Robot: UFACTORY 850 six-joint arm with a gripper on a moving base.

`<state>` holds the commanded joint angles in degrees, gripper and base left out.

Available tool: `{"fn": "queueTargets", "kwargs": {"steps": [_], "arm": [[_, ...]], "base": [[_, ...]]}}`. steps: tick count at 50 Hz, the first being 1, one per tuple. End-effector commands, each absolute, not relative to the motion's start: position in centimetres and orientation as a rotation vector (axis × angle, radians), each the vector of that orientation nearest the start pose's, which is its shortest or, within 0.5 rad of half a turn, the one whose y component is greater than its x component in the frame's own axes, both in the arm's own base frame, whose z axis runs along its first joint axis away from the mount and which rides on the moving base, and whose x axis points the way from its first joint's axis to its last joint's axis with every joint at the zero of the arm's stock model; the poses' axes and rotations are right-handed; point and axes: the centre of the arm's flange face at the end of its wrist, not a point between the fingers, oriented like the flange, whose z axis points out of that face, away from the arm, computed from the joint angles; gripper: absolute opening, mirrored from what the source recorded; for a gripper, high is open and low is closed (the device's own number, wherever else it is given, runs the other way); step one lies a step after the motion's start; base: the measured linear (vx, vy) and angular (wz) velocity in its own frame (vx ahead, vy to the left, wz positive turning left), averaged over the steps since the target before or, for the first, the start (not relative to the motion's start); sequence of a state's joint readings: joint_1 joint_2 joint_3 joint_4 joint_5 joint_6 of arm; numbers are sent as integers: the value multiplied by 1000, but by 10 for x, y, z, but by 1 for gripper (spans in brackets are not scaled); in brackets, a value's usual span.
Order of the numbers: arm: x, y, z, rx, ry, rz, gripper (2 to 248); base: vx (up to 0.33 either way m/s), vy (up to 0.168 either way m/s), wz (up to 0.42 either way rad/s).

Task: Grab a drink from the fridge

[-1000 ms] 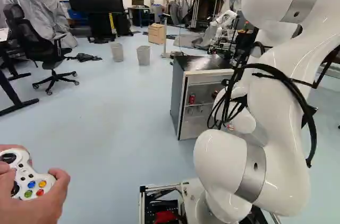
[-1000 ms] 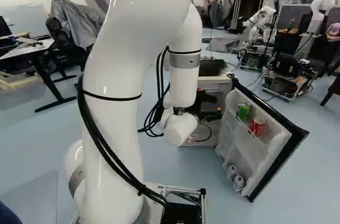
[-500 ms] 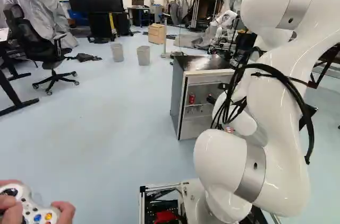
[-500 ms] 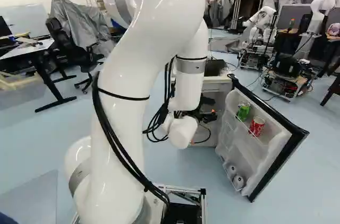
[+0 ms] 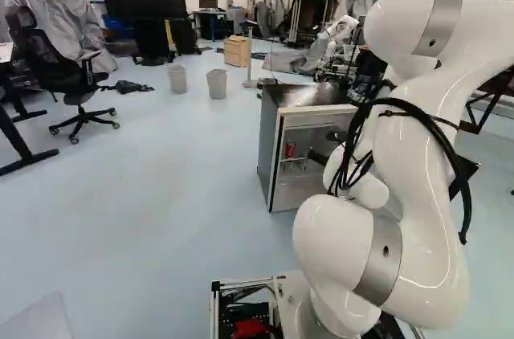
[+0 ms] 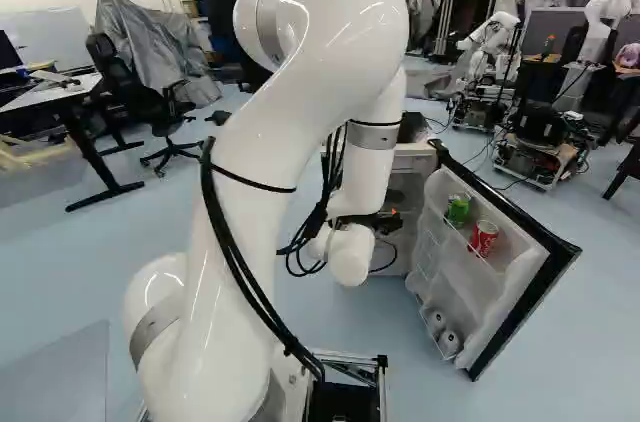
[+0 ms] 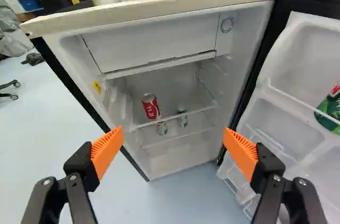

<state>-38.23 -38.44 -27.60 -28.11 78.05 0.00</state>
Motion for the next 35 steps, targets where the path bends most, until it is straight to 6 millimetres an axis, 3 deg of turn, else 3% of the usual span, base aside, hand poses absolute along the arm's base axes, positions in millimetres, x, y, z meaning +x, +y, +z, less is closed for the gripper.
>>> {"fn": "queueTargets", "kwargs": {"steps": [35], "arm": [[348,-218,147,-2507,190,-1757,247]], "base": [[0,0,0]]}}
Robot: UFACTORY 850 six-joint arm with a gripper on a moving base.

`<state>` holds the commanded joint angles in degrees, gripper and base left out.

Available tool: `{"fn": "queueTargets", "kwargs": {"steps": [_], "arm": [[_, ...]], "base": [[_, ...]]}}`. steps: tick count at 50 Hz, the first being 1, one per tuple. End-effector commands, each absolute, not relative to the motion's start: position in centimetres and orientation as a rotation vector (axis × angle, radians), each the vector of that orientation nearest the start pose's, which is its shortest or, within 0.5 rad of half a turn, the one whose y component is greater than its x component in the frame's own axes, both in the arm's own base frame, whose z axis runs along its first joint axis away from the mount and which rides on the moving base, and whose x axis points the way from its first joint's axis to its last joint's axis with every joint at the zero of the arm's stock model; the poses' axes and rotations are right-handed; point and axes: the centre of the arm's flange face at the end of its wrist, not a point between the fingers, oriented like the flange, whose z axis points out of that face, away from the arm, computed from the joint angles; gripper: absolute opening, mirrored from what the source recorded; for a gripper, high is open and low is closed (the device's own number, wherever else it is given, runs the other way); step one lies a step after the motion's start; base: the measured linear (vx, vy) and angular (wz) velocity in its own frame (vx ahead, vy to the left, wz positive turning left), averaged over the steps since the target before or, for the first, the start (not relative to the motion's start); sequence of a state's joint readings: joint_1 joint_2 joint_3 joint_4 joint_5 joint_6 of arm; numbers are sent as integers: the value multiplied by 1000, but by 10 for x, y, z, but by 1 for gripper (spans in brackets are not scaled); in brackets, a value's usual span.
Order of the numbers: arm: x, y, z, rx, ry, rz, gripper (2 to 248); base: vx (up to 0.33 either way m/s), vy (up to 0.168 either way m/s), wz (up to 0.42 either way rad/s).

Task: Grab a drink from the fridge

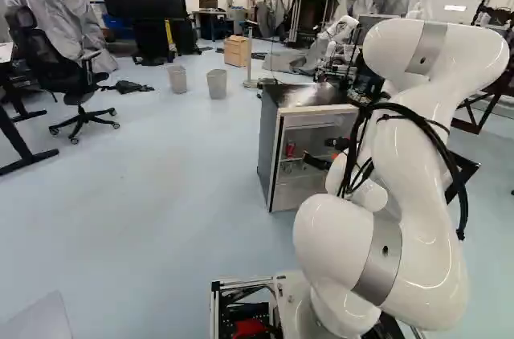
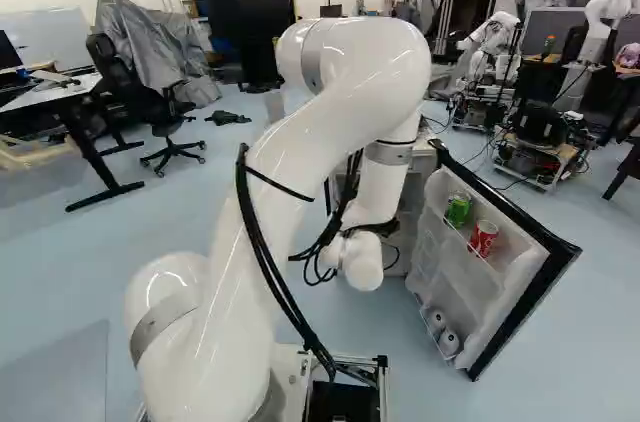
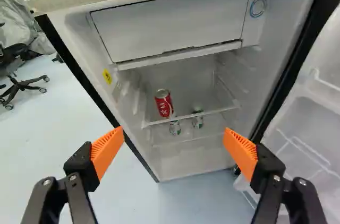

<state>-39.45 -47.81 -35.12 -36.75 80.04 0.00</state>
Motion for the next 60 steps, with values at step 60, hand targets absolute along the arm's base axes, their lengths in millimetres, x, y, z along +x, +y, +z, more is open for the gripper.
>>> {"fn": "queueTargets", "kwargs": {"steps": [60], "arm": [[419,-238,55,-2390,3,-1772,247]], "base": [[0,0,0]]}}
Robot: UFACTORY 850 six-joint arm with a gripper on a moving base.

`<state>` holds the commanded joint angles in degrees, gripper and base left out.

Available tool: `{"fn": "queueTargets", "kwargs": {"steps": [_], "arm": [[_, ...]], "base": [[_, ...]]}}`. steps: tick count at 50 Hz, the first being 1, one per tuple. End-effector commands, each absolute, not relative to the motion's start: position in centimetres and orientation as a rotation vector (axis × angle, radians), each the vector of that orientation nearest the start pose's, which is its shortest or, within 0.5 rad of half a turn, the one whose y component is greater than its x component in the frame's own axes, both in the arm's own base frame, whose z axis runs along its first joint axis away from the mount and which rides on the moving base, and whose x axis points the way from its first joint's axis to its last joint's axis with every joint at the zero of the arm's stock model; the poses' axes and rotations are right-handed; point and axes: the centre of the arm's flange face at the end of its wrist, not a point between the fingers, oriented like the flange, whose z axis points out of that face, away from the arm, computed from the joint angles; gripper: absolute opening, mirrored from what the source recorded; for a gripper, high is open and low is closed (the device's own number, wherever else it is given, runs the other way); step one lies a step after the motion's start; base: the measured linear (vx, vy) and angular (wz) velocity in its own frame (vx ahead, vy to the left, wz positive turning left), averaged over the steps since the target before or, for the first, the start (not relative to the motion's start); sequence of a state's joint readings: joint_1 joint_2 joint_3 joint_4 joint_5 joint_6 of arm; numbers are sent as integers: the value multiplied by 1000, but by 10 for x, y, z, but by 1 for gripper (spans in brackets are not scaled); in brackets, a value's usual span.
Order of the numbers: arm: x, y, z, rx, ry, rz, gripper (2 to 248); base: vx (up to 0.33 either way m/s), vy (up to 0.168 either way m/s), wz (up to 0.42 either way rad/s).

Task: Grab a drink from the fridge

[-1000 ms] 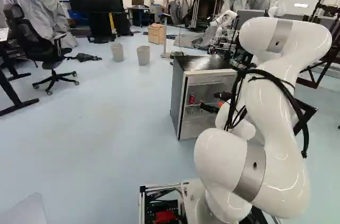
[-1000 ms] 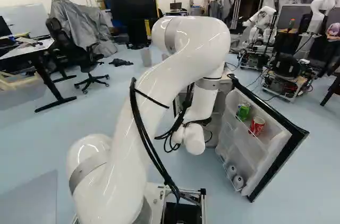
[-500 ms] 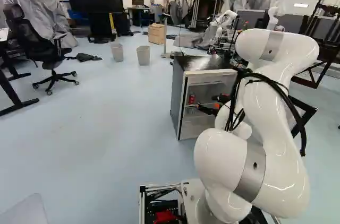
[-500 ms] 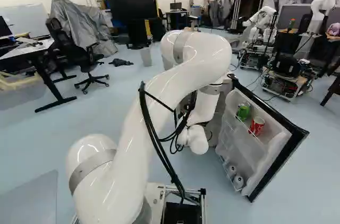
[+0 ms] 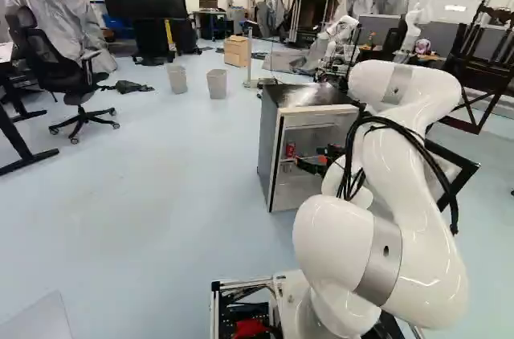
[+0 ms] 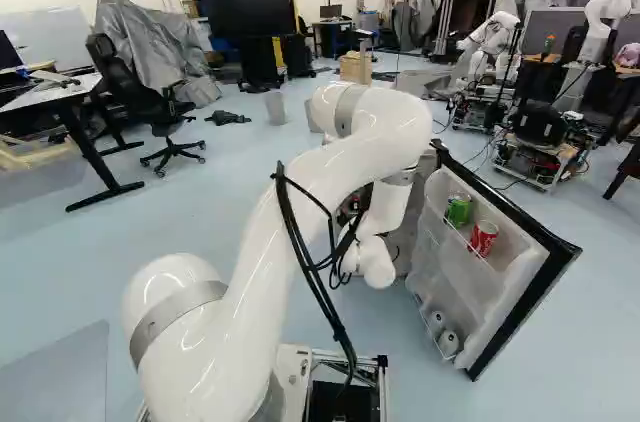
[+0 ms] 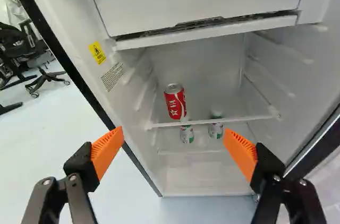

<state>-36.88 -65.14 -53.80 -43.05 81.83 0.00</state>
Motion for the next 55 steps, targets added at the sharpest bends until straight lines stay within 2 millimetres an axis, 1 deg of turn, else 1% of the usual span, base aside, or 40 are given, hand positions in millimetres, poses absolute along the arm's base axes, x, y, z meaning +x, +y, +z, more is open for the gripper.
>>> {"fn": "queueTargets", "kwargs": {"steps": [10,35,55], "arm": [[434,-241,44,-2377,-24,-1788,247],[470,-246,33,-2344,-101,-1841,247],[500,-251,22,-2356,-155,-1850,247]], "base": [[0,0,0],[0,0,0],[0,0,0]]}}
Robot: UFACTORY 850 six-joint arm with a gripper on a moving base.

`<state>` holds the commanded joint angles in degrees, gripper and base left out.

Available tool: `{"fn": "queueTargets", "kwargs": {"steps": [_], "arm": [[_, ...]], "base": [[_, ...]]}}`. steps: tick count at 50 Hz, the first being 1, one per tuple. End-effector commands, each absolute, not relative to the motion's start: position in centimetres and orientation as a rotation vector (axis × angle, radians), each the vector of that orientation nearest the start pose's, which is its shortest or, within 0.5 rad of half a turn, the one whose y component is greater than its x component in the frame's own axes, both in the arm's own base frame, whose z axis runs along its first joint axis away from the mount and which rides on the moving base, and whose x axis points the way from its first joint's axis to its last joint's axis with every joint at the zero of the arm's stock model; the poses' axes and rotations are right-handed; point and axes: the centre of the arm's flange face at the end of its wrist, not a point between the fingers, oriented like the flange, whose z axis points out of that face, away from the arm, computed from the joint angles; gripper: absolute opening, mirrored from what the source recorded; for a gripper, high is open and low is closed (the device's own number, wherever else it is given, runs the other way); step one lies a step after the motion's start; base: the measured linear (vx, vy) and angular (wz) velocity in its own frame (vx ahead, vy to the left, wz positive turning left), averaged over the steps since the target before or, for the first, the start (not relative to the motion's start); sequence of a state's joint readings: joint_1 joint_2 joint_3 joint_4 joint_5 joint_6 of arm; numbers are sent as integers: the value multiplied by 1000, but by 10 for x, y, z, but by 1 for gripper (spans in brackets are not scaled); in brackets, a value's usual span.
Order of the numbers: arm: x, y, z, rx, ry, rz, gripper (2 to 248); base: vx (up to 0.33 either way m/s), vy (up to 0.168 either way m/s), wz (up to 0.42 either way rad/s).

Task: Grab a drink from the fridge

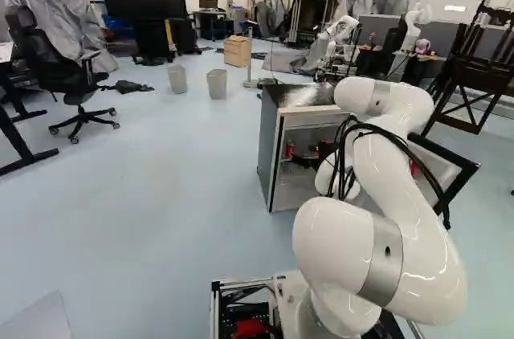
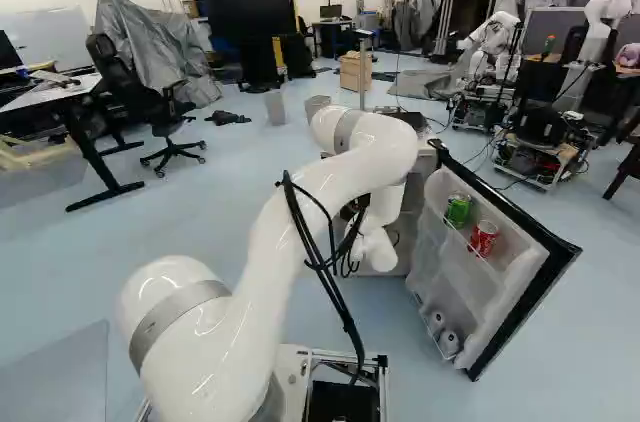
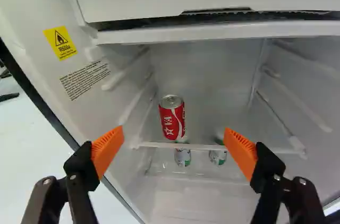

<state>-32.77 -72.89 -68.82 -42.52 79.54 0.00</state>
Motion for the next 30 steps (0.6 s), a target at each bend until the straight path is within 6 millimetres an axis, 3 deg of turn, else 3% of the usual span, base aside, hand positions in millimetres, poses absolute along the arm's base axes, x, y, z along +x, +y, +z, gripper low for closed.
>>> {"fn": "queueTargets", "kwargs": {"steps": [30], "arm": [[543,-252,5,-2377,-233,-1854,247]], "base": [[0,0,0]]}}
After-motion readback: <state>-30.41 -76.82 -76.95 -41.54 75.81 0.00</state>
